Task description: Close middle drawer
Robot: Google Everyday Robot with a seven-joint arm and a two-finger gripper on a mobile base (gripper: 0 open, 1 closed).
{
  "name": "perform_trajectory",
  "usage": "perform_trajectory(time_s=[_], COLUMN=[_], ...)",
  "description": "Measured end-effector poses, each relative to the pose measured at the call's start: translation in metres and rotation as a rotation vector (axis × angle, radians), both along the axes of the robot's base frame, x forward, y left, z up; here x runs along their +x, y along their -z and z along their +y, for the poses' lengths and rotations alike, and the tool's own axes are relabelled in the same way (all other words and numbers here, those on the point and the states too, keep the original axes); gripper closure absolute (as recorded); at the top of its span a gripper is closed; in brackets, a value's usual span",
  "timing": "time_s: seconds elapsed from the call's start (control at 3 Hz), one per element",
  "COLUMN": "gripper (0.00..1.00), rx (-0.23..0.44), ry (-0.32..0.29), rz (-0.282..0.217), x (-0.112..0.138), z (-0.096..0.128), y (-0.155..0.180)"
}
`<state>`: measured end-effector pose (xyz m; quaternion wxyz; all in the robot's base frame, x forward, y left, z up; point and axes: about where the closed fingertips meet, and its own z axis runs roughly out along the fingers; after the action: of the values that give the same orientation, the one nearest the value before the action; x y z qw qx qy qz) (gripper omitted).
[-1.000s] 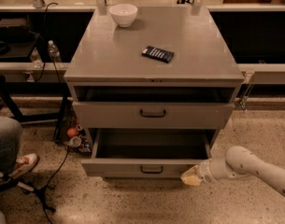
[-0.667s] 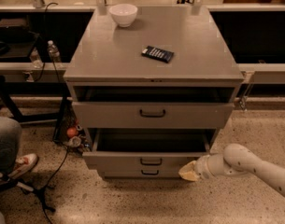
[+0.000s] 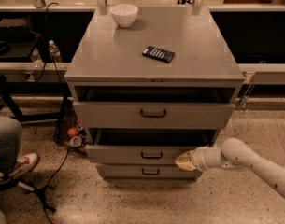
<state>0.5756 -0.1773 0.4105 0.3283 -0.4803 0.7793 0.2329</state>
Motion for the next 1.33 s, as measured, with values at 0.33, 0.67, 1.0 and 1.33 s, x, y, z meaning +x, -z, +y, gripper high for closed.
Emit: perform_trajectory(time_s=[0.33, 0.67, 1.0, 1.33], gripper=[1.00, 1.00, 1.00, 1.00], rx=[0.001, 0.001, -0.010, -0.014], ry=[-0.028, -0.028, -0.021, -0.010], rz=[-0.122, -0.122, -0.149, -0.173], x=[0.021, 0.021, 0.034, 0.052], z=[0.009, 0.009, 0.000, -0.007], y=[-0.023, -0.023, -0.020, -0.009])
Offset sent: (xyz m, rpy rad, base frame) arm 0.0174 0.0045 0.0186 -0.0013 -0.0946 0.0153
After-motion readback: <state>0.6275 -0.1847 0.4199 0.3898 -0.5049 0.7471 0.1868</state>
